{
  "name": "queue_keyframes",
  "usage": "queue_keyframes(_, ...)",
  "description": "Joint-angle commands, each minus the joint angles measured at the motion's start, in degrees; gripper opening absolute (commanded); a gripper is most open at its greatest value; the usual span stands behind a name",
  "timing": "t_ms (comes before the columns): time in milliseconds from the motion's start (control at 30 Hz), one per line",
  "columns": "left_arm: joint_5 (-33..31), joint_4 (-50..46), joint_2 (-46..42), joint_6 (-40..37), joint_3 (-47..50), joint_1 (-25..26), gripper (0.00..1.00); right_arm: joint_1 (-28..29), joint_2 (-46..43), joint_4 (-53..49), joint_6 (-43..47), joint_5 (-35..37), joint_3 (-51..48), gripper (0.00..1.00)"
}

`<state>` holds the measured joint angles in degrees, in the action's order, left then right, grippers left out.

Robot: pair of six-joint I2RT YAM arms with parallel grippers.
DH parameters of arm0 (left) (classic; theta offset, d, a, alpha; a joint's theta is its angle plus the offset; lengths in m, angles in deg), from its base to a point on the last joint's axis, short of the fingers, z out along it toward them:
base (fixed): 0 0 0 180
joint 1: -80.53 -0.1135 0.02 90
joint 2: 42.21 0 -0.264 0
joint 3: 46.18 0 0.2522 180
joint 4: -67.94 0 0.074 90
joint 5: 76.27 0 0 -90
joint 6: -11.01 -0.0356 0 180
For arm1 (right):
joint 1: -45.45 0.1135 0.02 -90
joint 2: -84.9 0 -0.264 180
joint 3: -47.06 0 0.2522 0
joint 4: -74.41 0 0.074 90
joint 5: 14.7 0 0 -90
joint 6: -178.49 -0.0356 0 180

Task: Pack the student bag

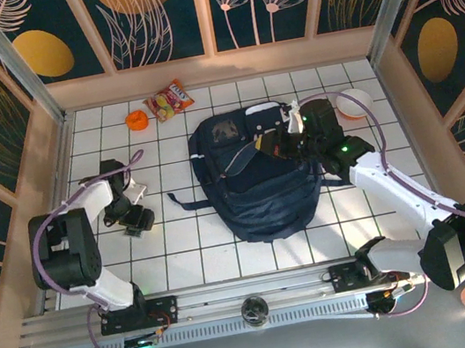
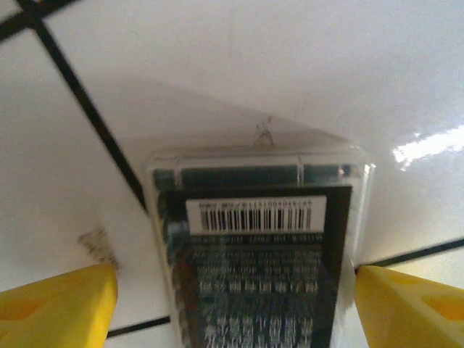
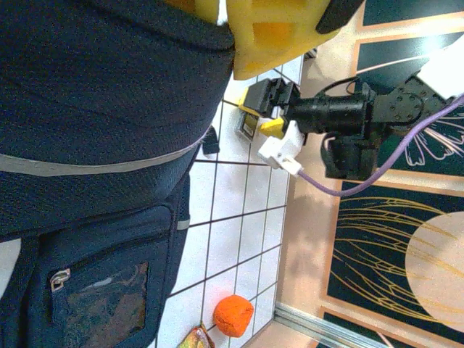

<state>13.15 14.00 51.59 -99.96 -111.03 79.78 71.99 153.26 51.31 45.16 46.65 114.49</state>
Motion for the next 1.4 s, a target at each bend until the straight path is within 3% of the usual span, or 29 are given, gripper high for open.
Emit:
queue_keyframes(0, -1.1, 0.3, 2.3, 0.9, -1.2, -0.2, 0.82, -0.5, -0.6, 3.4, 2.2, -0.9, 2.6, 0.0)
queue_keyframes(233, 0.0, 2.2, 2.6, 1.0, 0.0, -0.1, 0.55, -0.4, -1.0, 2.8, 2.1, -0.1, 2.7, 0.0)
queue_keyframes(400, 2.1, 1.9, -0.1, 1.5, -0.3, -0.1, 0.45, -0.5, -1.2, 3.3, 1.6, -0.2, 2.5, 0.0)
queue_keyframes(567, 5.9, 1.1, -5.1, 1.6, -0.7, 1.2, 0.42, -0.5, -0.9, 5.0, 0.6, -1.3, 2.4, 0.0)
queue_keyframes(833, 13.2, 2.6, -17.6, 1.2, -2.6, 7.2, 0.36, -0.6, 0.7, 11.2, -2.3, -3.0, 2.4, 0.0)
queue_keyframes(933, 20.0, 9.8, -26.6, 2.0, -1.3, 8.1, 0.32, -0.6, 1.8, 13.8, -3.7, -3.6, 2.4, 0.0)
queue_keyframes(1067, 34.0, 25.4, -39.5, 3.9, 4.1, 8.7, 0.27, -0.5, 3.4, 15.0, -4.3, -4.1, 3.3, 0.0)
queue_keyframes(1167, 41.2, 33.7, -44.4, 4.4, 6.9, 10.2, 0.26, -0.6, 4.1, 14.7, -4.0, -3.7, 4.2, 0.0)
queue_keyframes(1267, 41.2, 33.3, -44.1, 1.3, 6.1, 15.2, 0.26, -0.6, 4.4, 14.6, -4.0, -3.5, 4.6, 0.0)
queue_keyframes(1367, 36.6, 30.1, -40.9, -4.5, 4.0, 23.5, 0.27, -0.5, 4.4, 14.2, -3.9, -3.3, 4.9, 0.0)
